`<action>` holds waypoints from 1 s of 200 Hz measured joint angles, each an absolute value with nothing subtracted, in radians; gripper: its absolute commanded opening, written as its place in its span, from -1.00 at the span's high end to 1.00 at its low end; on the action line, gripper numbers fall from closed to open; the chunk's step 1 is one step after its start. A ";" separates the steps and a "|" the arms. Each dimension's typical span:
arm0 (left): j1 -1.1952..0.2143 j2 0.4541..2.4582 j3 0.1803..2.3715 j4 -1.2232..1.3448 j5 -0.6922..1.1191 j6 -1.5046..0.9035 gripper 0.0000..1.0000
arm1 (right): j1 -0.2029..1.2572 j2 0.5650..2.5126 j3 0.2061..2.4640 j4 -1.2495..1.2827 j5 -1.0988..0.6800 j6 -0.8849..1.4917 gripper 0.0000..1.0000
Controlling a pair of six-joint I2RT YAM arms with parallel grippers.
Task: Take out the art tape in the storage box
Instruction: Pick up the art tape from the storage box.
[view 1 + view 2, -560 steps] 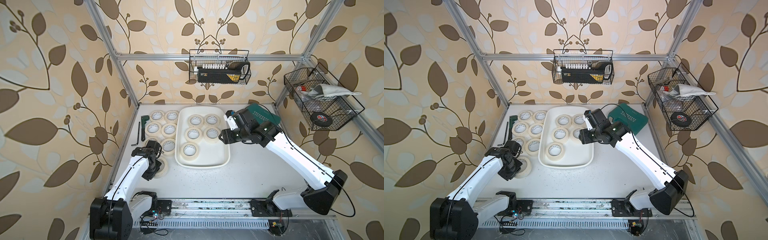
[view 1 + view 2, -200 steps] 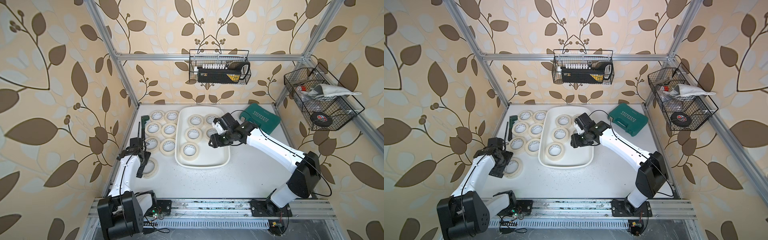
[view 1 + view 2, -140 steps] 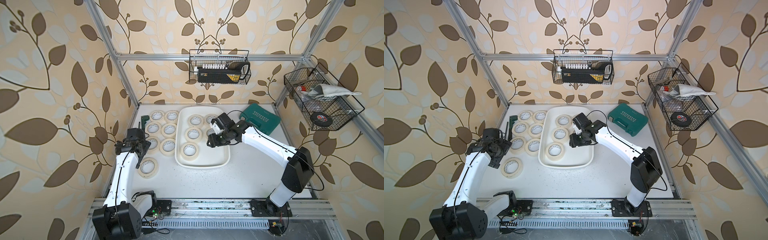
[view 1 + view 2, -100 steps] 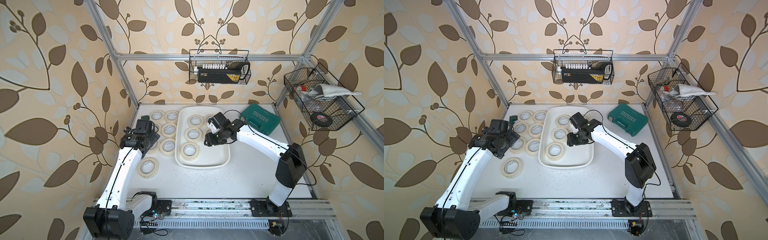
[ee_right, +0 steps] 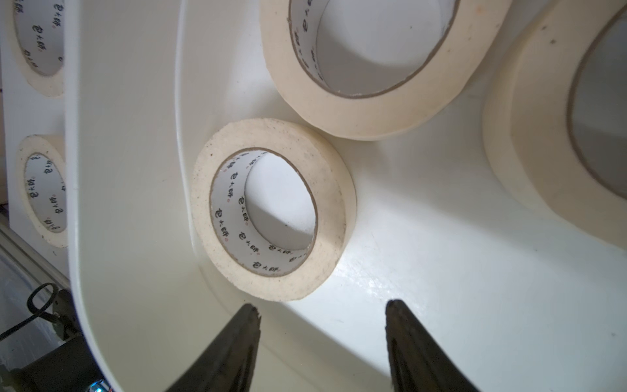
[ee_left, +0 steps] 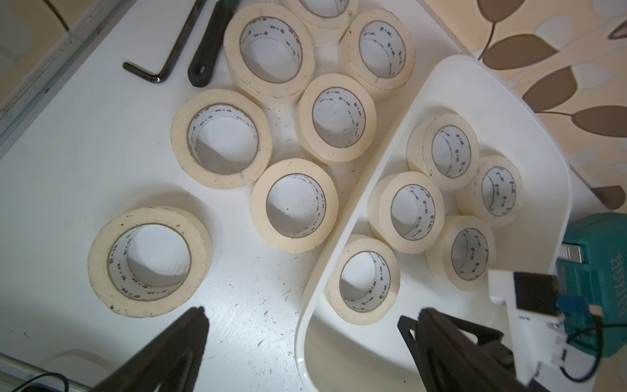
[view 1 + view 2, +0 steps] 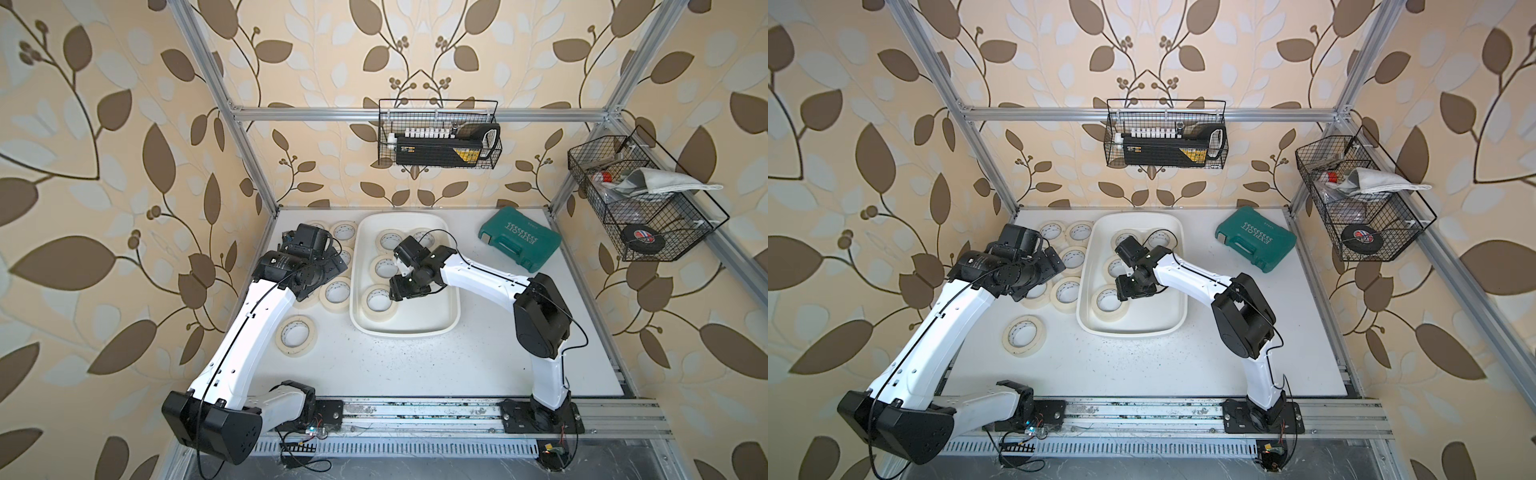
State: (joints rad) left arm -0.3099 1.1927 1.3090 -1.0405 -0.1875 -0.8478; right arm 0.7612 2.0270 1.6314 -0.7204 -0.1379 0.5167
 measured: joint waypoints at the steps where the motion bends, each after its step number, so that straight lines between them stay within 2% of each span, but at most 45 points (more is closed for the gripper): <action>1: -0.310 1.193 1.309 -1.040 -0.184 -0.846 -0.98 | 0.761 2.029 1.633 -0.720 -0.138 0.517 -0.23; 90: -0.316 1.192 1.288 -1.023 -0.102 -0.756 -0.97 | 0.781 2.152 1.715 -0.706 -0.097 0.521 -0.19; 111: -0.316 1.192 1.288 -1.022 -0.091 -0.748 -0.97 | 0.786 2.184 1.731 -0.706 -0.087 0.519 -0.06; 143: -0.322 1.191 1.282 -1.018 -0.076 -0.740 -0.96 | 0.790 2.226 1.747 -0.707 -0.078 0.514 0.33; 200: -0.343 1.191 1.272 -1.019 -0.083 -0.736 -0.94 | 0.790 2.217 1.747 -0.710 -0.040 0.484 0.73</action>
State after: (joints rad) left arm -0.3428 1.1908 1.2720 -1.0187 -0.0834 -0.7364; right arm 0.7898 2.2166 1.7473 -0.7105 -0.0399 0.4839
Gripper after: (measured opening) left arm 0.972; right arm 0.220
